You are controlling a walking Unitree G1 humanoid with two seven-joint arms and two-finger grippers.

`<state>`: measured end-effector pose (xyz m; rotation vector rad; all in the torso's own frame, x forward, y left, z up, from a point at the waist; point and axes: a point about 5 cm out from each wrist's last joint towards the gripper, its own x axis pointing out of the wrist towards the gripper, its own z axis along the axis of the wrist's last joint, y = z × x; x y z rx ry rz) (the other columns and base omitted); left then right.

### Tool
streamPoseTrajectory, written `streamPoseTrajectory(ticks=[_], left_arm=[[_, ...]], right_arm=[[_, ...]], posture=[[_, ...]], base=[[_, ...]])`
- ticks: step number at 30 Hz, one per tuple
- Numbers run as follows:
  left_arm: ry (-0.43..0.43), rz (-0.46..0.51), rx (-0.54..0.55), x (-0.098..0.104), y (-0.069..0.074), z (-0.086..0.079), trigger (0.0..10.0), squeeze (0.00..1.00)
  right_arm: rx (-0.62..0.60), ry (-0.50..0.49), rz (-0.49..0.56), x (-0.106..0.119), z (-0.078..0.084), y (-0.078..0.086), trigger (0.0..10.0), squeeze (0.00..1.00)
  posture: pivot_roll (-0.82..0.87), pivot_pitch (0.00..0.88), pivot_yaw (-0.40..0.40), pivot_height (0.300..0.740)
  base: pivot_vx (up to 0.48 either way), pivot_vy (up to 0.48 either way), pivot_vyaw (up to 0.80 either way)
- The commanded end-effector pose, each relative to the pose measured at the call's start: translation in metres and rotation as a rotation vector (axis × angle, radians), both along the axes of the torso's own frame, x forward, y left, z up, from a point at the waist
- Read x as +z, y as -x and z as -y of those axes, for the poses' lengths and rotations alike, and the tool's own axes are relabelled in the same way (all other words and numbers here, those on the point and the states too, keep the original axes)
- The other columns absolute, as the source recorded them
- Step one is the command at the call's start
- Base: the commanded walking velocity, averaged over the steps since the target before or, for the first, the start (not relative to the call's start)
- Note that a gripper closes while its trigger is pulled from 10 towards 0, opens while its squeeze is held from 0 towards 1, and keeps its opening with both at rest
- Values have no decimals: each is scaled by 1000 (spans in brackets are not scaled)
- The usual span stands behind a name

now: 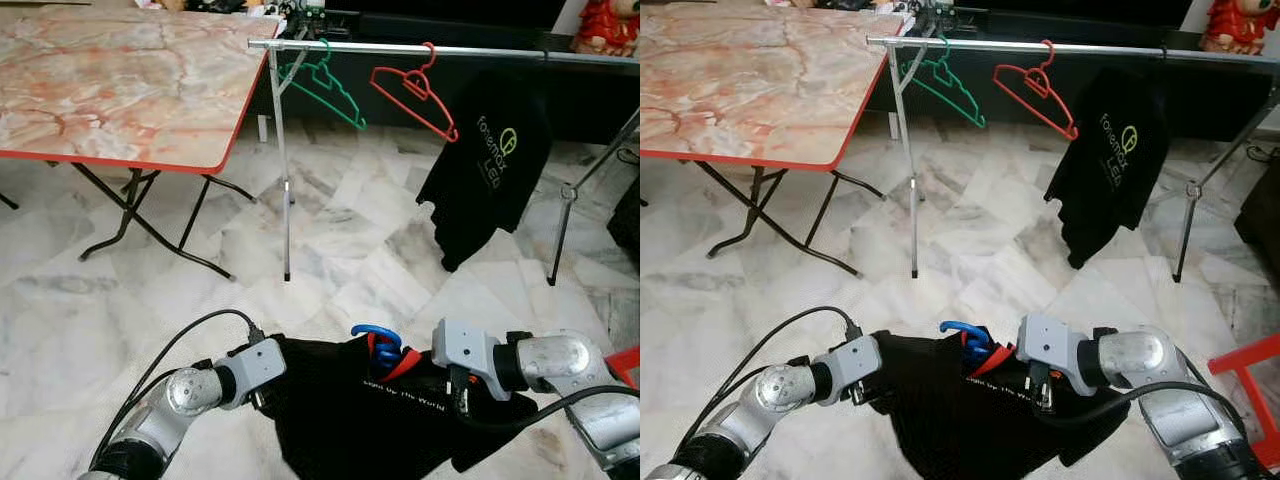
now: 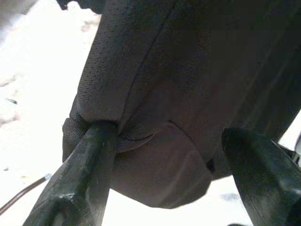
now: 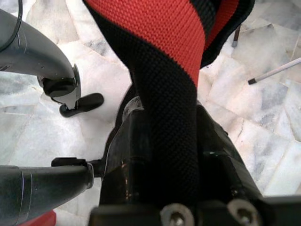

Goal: Hang hanger

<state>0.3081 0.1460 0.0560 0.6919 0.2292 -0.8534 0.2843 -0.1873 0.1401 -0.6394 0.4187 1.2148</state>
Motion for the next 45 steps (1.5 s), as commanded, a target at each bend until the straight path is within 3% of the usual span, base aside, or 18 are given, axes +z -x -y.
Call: streamPoseTrajectory(ticks=[1, 5, 7, 8, 9, 10, 13, 14, 16, 17, 28, 36, 38, 43, 44, 45], left_arm=[[-13, 9, 141, 4, -5, -30, 10000, 0], [5, -32, 126, 11, -2, -42, 10000, 0], [-87, -180, 52, 2, 13, -53, 10000, 0], [-87, -180, 52, 2, 13, -53, 10000, 0], [-148, -276, 9, -3, 24, -60, 10000, 0], [-160, -285, 2, -2, 26, -63, 10000, 0], [-112, -351, -8, 4, 33, -67, 10000, 0], [-112, -351, -8, 4, 33, -67, 10000, 0], [-89, -214, 56, 15, 19, -69, 10000, 0], [-81, -194, 69, 16, 17, -69, 10000, 0], [-39, -366, 73, -11, 32, -52, 10000, 0], [-66, -338, 108, -23, 28, -45, 10000, 0], [1, -349, 157, -29, 26, -38, 10000, 0], [2, -352, 162, -34, 27, -34, 10000, 0], [19, -355, 167, -34, 26, -33, 7569, 0], [24, -356, 171, -34, 26, -32, 1255, 0]], right_arm=[[78, 6, -33, 2, 2, 9, 10000, 0], [48, 36, -38, -5, 8, 7, 10000, 0], [36, 67, -31, -6, 10, 6, 10000, 0], [36, 67, -31, -6, 10, 6, 10000, 0], [41, 53, -31, -3, 8, 7, 10000, 0], [43, 50, -28, -3, 7, 7, 10000, 0], [43, 49, -12, -2, 4, 5, 10000, 0], [43, 49, -12, -2, 4, 5, 10000, 0], [51, 43, -20, -3, 4, 6, 10000, 0], [52, 43, -21, -3, 4, 7, 10000, 0], [61, 27, -4, 0, -1, 7, 10000, 0], [83, 1, -7, 3, -7, 9, 10000, 0], [85, 0, -7, 4, -8, 9, 10000, 0], [85, -5, -6, 6, -8, 10, 10000, 0], [82, -6, -3, 7, -7, 9, 10000, 0], [80, -6, -1, 8, -7, 9, 10000, 0]], posture=[[42, 141, -77, 740], [50, 133, -79, 740], [51, 130, -79, 740], [51, 130, -79, 740], [52, 127, -78, 740], [51, 124, -78, 740], [51, 120, -82, 740], [51, 120, -82, 740], [55, 117, -82, 740], [55, 117, -82, 740], [52, 115, -77, 740], [52, 133, -78, 740], [43, 141, -77, 740], [44, 151, -77, 740], [44, 151, -77, 740], [45, 156, -79, 740]], base=[[0, 0, 0], [0, 0, 0], [0, 0, 0], [0, 0, 0], [0, 0, 0], [0, 0, 0], [0, 0, 0], [0, 0, 0], [0, 0, 0], [0, 0, 0], [0, 0, 0], [0, 0, 0], [0, 0, 0], [0, 0, 0], [0, 0, 0], [0, 0, 0]])
